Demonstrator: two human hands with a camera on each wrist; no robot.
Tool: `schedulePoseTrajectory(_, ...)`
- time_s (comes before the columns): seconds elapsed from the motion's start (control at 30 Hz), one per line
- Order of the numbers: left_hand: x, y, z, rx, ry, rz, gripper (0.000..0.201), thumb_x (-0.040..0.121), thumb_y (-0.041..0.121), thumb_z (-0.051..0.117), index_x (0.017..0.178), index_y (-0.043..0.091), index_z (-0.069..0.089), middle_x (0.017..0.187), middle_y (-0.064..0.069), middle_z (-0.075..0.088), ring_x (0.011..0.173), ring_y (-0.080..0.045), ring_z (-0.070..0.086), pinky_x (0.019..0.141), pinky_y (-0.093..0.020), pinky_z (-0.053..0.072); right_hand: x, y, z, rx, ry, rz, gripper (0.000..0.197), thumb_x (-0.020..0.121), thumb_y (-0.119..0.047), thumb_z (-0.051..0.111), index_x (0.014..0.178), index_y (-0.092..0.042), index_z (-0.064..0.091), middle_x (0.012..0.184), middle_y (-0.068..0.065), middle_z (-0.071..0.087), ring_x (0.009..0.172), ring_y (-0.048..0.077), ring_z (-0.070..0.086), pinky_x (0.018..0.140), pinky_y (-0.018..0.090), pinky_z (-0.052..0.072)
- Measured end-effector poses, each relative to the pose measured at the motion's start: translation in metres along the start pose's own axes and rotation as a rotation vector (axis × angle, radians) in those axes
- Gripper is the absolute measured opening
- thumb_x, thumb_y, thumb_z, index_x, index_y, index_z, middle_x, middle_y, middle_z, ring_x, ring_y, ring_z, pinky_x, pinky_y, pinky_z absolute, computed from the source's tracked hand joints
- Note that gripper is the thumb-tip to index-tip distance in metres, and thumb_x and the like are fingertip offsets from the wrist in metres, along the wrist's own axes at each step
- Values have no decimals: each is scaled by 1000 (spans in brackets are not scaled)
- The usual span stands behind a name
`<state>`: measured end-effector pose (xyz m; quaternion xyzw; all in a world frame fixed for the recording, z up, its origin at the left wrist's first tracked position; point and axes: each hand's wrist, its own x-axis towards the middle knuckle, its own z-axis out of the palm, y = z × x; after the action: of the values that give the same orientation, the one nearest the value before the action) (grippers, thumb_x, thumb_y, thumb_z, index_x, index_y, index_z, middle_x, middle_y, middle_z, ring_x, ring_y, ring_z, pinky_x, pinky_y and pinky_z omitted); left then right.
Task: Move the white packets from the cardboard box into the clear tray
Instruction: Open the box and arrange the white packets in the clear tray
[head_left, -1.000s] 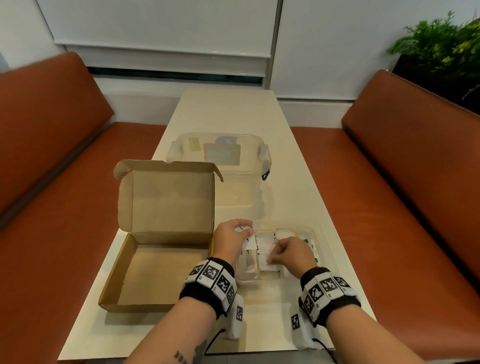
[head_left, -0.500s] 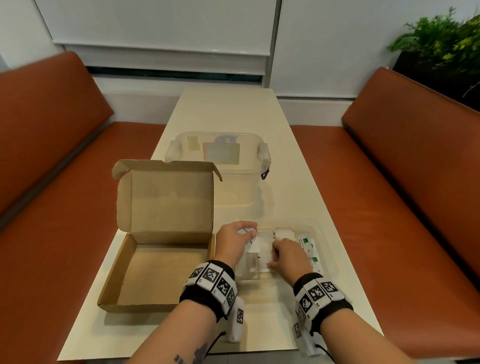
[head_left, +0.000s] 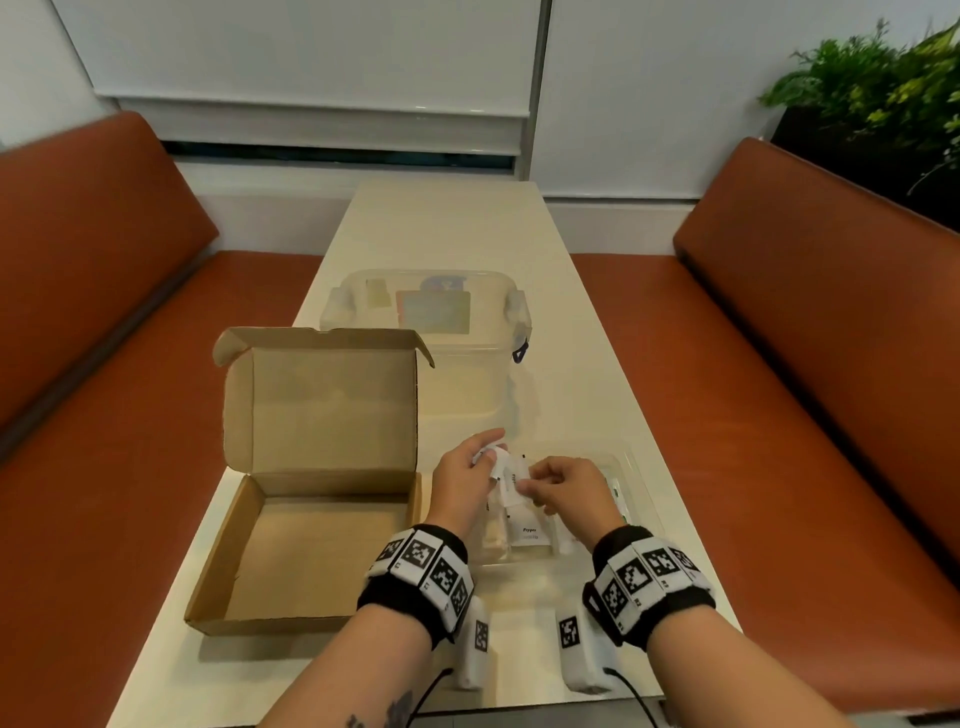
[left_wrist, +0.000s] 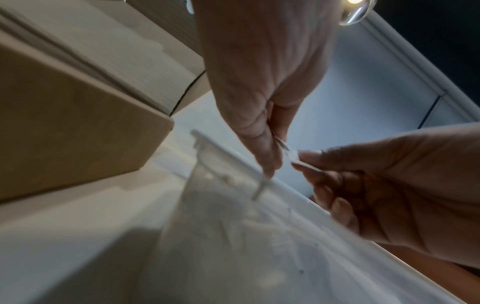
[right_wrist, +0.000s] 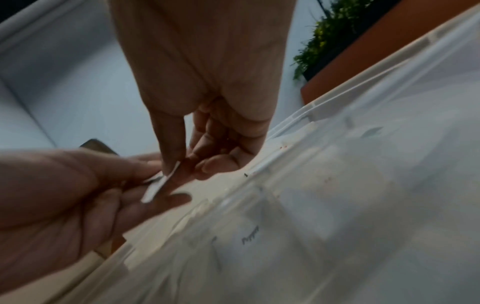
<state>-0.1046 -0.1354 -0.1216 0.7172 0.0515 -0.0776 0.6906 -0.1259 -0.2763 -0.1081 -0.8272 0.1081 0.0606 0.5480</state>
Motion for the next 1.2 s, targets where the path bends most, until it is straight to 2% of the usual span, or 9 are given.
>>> schedulePoseTrajectory(0.17, 3, 0, -5, 1, 49, 2, 33, 99, 10, 42, 121, 25, 62, 122, -5, 63, 114, -19, 58, 101, -39, 47, 3, 4, -15, -190, -9, -24, 13, 82, -18, 72, 81, -5, 70, 70, -2, 64, 60, 3, 53, 54, 11, 39)
schedulePoseTrajectory(0.37, -2, -1, 0, 4, -7, -26, 17, 94, 20, 58, 106, 17, 69, 113, -5, 66, 101, -13, 61, 81, -24, 55, 3, -4, -22, -154, 21, -55, 9, 81, -19, 73, 81, -10, 71, 71, -2, 66, 63, 3, 56, 57, 12, 40)
schedulePoseTrajectory(0.47, -1, -1, -2, 128, 55, 24, 16, 90, 23, 63, 101, 18, 73, 101, 0, 70, 96, -15, 64, 89, -35, 54, 4, -13, -24, -417, -82, -91, 10, 81, -17, 72, 77, -8, 72, 73, 2, 67, 65, 8, 56, 63, 16, 43)
schedulePoseTrajectory(0.53, -1, -2, -4, 133, 104, 24, 14, 90, 20, 62, 99, 19, 73, 100, 0, 70, 95, -16, 63, 91, -39, 53, 4, -18, -20, -671, -189, -103, 10, 82, -16, 71, 86, -7, 73, 85, 4, 70, 75, 13, 61, 71, 20, 47)
schedulePoseTrajectory(0.63, -2, -1, -4, 111, 120, 11, 14, 91, 16, 60, 97, 21, 72, 101, 1, 69, 96, -16, 63, 92, -41, 52, 2, -17, -9, -912, -299, -113, 14, 86, -11, 65, 97, -7, 72, 102, 9, 69, 87, 21, 64, 82, 25, 50)
schedulePoseTrajectory(0.77, -4, 0, -5, 150, 92, 44, 16, 91, 16, 60, 100, 22, 72, 102, 1, 70, 98, -15, 63, 92, -39, 52, -4, -10, 4, -1082, -322, -200, 19, 89, -3, 53, 99, -4, 69, 104, 13, 67, 95, 27, 63, 86, 30, 49)
schedulePoseTrajectory(1.0, -8, -2, -5, 113, 51, 35, 24, 96, 13, 51, 107, 17, 71, 98, 7, 67, 91, -10, 61, 86, -29, 54, -6, 7, 5, -969, -225, -298, 16, 88, -3, 46, 81, -15, 38, 88, 5, 45, 76, 19, 42, 66, 25, 32)
schedulePoseTrajectory(1.07, -11, -1, -5, 80, 19, 12, 28, 98, 11, 45, 113, 19, 67, 109, 2, 67, 95, -6, 59, 85, -26, 53, -5, 12, 5, -944, -223, -287, 22, 87, -4, 51, 74, -17, 39, 89, 5, 46, 76, 18, 43, 68, 25, 36)
schedulePoseTrajectory(1.2, -16, 5, -3, -74, -58, -52, 40, 101, 8, 35, 131, 28, 52, 121, -4, 63, 110, -13, 56, 79, -18, 48, -4, 12, 3, -826, -135, -260, 10, 86, -12, 60, 82, -14, 51, 88, 4, 52, 75, 16, 45, 68, 24, 38)
